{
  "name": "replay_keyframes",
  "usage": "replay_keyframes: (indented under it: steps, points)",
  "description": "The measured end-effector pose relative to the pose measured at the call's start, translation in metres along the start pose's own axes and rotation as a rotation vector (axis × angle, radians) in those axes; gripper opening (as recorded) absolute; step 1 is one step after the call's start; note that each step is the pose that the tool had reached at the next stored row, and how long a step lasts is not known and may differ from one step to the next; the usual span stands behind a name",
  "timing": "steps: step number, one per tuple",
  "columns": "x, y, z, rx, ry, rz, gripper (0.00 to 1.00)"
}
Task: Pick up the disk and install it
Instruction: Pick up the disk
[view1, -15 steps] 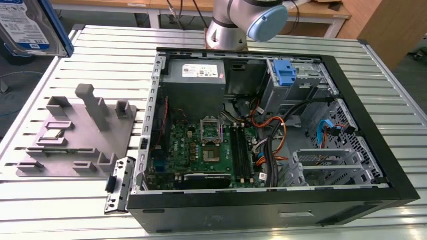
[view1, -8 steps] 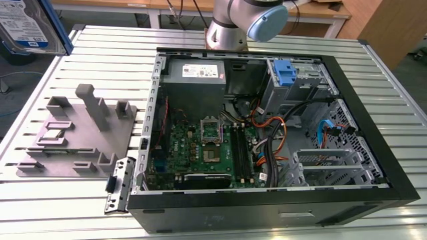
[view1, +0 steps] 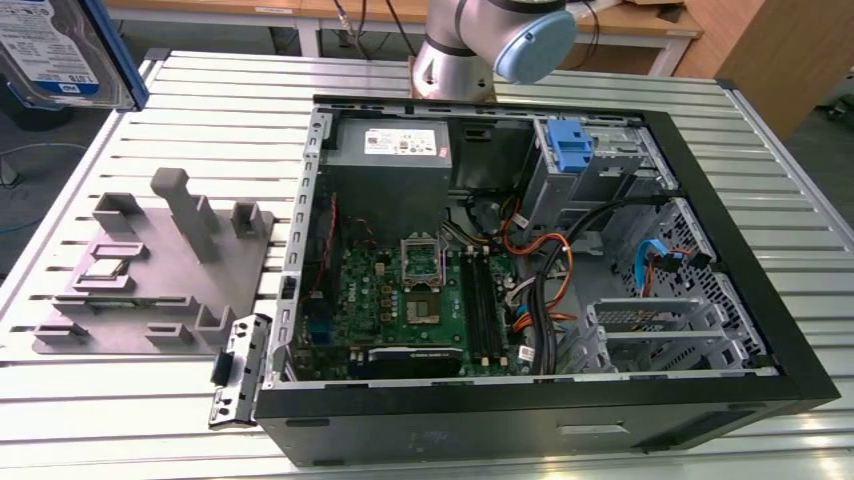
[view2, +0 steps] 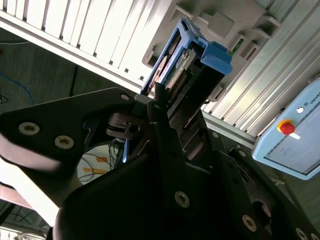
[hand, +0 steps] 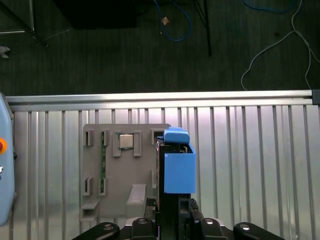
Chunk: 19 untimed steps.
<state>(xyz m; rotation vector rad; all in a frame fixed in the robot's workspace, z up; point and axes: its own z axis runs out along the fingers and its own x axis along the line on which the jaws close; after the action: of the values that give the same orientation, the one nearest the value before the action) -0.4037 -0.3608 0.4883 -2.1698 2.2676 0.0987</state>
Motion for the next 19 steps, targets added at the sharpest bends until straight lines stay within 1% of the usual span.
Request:
replay_keyframes:
  steps: [1,13,19]
  points:
    - [-0.0004,-0.0092,-0.0003,0.0001,0.0000,0.000,0.35]
    - [-0.0015,-0.0323,-0.0014,-0.0001,0.0000,0.000,0.35]
    - [-0.0020,-0.0451,-0.0019,0.0000,0.0000,0.000,0.35]
